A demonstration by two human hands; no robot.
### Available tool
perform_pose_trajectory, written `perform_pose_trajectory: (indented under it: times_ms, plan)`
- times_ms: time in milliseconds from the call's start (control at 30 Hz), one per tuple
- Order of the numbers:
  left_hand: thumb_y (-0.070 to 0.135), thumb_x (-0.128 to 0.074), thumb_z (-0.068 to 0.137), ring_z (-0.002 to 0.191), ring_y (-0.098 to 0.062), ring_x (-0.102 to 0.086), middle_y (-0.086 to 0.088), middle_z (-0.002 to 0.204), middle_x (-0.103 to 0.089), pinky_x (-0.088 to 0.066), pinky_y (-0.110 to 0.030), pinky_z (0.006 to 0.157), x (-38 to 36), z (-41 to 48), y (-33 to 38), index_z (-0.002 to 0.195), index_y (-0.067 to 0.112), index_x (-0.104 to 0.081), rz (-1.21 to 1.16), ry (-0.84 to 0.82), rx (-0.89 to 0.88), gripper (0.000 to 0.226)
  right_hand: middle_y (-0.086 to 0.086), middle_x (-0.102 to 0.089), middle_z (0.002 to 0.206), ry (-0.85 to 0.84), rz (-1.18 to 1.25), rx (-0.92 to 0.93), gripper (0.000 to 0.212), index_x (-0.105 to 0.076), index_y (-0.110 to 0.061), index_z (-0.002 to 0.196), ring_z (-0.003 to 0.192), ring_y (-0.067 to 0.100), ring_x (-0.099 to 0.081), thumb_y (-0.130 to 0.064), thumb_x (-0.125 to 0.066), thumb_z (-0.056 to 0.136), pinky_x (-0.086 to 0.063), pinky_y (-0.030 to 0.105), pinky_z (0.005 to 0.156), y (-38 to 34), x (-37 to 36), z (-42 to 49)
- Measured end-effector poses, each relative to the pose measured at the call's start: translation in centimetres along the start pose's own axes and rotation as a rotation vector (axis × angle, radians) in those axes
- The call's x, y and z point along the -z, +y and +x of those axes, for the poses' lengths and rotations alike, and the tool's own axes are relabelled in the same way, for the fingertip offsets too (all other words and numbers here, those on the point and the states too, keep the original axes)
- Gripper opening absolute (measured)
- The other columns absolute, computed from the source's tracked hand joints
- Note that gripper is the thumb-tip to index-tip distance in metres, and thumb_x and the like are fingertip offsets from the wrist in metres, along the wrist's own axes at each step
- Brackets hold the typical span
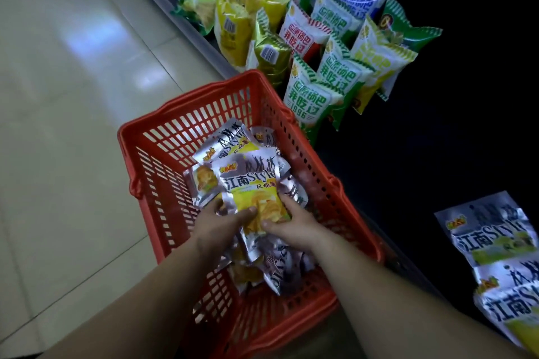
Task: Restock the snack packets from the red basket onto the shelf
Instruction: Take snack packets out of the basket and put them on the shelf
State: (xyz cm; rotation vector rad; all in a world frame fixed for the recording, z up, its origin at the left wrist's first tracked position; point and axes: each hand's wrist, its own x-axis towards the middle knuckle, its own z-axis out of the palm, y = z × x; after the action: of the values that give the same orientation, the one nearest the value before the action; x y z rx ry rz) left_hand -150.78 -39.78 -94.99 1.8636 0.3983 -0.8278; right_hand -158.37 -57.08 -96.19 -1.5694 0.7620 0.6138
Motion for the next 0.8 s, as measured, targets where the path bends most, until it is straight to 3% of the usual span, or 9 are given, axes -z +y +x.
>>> perform_pose_trajectory:
  times_ms: [67,167,233,333,433,533,633,800]
  plan:
    - [0.027,-0.09,0.078,0.061,-0.022,-0.066,-0.018,0.09,-0.074,-0.054,-0.035,0.051,0.1,-0.6,0.6,0.103,0.005,-0.069,0.055,-0.003,-0.047,0.04,-0.02,-0.06,0.096,-0.009,0.037,0.003,0.067,-0.044,-0.048,0.137,0.081,-0.004,-0.06,-0.017,-0.079,0.09,-0.049,0.009,0.055,-0.4,0.1,-0.3]
    - [0.022,-0.087,0.08,0.067,-0.015,-0.074,-0.011,0.087,-0.078,-0.055,-0.024,0.054,1.3,-1.9,2.8,0.098,0.005,-0.071,0.071,-0.036,-0.115,0.029,-0.013,-0.07,0.105,-0.014,0.066,0.018,0.068,-0.05,-0.048,0.134,0.09,0.01,-0.07,-0.024,-0.086,0.082,-0.062,0.031,0.072,-1.9,0.0,-1.2]
    - [0.022,-0.086,0.082,0.074,-0.013,-0.077,-0.003,0.089,-0.08,-0.056,-0.023,0.058,2.3,-3.4,5.0,0.101,0.012,-0.074,0.058,-0.094,-0.176,0.025,-0.011,-0.071,0.113,-0.004,0.121,0.06,0.072,-0.051,-0.047,0.134,0.102,0.014,-0.07,-0.026,-0.09,0.077,-0.06,0.035,0.08,-3.0,0.3,-1.8]
    - [0.021,-0.086,0.08,0.086,-0.027,-0.079,-0.008,0.097,-0.08,-0.062,-0.042,0.078,3.9,-5.7,7.8,0.108,0.012,-0.075,-0.022,-0.132,-0.242,0.032,-0.012,-0.065,0.121,0.007,0.129,0.178,0.085,-0.048,-0.04,0.145,0.112,0.01,-0.066,-0.03,-0.093,0.073,-0.052,0.028,0.099,-5.6,1.3,-4.0]
    - [0.02,-0.086,0.08,0.094,-0.035,-0.077,-0.012,0.103,-0.079,-0.06,-0.054,0.087,3.8,-8.2,10.2,0.11,0.013,-0.076,-0.145,-0.166,-0.302,0.032,-0.006,-0.07,0.125,0.029,0.103,0.301,0.083,-0.052,-0.034,0.143,0.108,0.008,-0.071,-0.027,-0.094,0.072,-0.054,0.03,0.102,-8.3,3.2,-7.1]
    - [0.02,-0.082,0.084,0.099,-0.031,-0.076,-0.009,0.106,-0.079,-0.058,-0.049,0.091,0.8,-10.7,12.4,0.112,0.013,-0.075,-0.233,-0.186,-0.384,0.029,-0.009,-0.073,0.119,0.134,0.071,0.37,0.076,-0.056,-0.036,0.139,0.104,0.007,-0.072,-0.024,-0.091,0.073,-0.056,0.03,0.099,-10.3,6.9,-11.0]
    - [0.023,-0.078,0.088,0.104,-0.031,-0.074,-0.007,0.108,-0.078,-0.057,-0.055,0.093,-4.5,-12.9,13.9,0.11,0.015,-0.074,-0.26,-0.243,-0.408,0.023,-0.015,-0.073,0.114,0.251,0.02,0.366,0.059,-0.061,-0.048,0.127,0.103,0.007,-0.071,-0.042,-0.083,0.073,-0.055,0.033,0.098,-10.2,11.9,-15.3]
    - [0.005,-0.073,0.083,0.088,-0.037,-0.074,-0.017,0.095,-0.077,-0.058,-0.051,0.081,-14.9,-16.4,13.3,0.103,0.003,-0.071,-0.254,-0.35,-0.292,0.02,-0.021,-0.069,0.107,0.504,-0.039,0.269,0.06,-0.057,-0.044,0.134,0.101,0.002,-0.067,-0.054,-0.079,0.079,-0.053,0.03,0.099,-3.9,18.7,-20.4]
